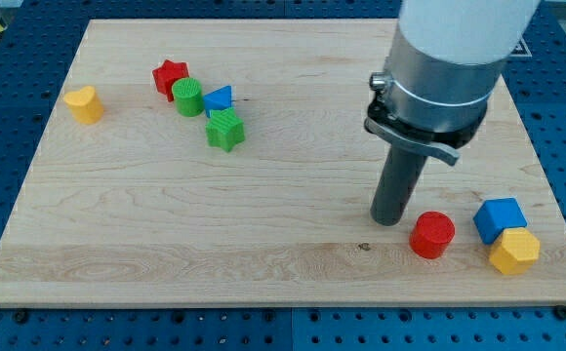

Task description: Push red circle closer to blue cube and yellow hexagon

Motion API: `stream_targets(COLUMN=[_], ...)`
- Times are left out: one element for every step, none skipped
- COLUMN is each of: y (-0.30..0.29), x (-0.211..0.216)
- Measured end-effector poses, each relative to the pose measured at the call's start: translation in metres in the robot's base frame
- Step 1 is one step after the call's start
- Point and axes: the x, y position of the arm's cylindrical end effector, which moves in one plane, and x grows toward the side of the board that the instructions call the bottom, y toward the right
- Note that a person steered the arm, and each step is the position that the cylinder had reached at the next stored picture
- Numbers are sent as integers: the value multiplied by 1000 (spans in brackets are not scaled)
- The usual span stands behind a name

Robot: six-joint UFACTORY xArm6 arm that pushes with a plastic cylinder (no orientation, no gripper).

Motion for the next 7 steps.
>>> stream_targets(y=[10, 31, 48, 49, 57, 50, 1], x=[22, 39, 40, 38, 38, 21, 2])
